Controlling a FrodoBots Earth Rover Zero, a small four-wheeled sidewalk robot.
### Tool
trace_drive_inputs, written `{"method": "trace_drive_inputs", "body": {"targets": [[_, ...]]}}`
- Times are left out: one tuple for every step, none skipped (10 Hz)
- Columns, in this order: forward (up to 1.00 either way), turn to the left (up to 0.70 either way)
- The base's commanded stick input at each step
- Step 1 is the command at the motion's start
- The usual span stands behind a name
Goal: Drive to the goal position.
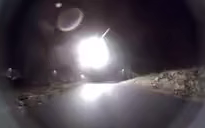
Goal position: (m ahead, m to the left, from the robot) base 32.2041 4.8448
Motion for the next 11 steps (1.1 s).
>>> {"method": "trace_drive_inputs", "body": {"targets": [[1.0, 0.03], [1.0, 0.03], [1.0, 0.03], [1.0, 0.03], [1.0, 0.03], [1.0, 0.03], [1.0, 0.03], [1.0, 0.04], [1.0, 0.06], [1.0, 0.08], [1.0, 0.09]]}}
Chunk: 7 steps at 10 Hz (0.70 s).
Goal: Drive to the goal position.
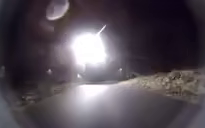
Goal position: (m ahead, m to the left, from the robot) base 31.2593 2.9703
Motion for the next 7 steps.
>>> {"method": "trace_drive_inputs", "body": {"targets": [[1.0, 0.11], [1.0, 0.12], [1.0, 0.11], [1.0, 0.1], [1.0, 0.07], [1.0, 0.04], [1.0, 0.05]]}}
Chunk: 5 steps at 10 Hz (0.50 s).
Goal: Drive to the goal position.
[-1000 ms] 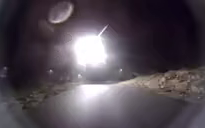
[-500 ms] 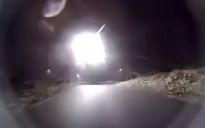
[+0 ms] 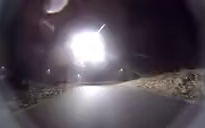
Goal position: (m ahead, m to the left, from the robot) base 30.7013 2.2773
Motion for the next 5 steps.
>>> {"method": "trace_drive_inputs", "body": {"targets": [[1.0, 0.04], [1.0, 0.04], [1.0, 0.05], [1.0, 0.05], [1.0, 0.05]]}}
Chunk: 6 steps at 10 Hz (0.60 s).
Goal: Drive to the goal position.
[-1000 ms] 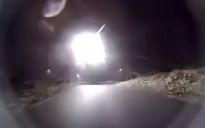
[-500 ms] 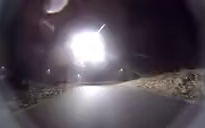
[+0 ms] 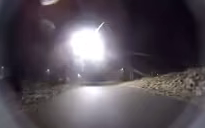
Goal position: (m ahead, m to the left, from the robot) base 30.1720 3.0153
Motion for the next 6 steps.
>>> {"method": "trace_drive_inputs", "body": {"targets": [[1.0, 0.05], [1.0, 0.05], [1.0, 0.04], [1.0, 0.04], [1.0, 0.03], [1.0, 0.03]]}}
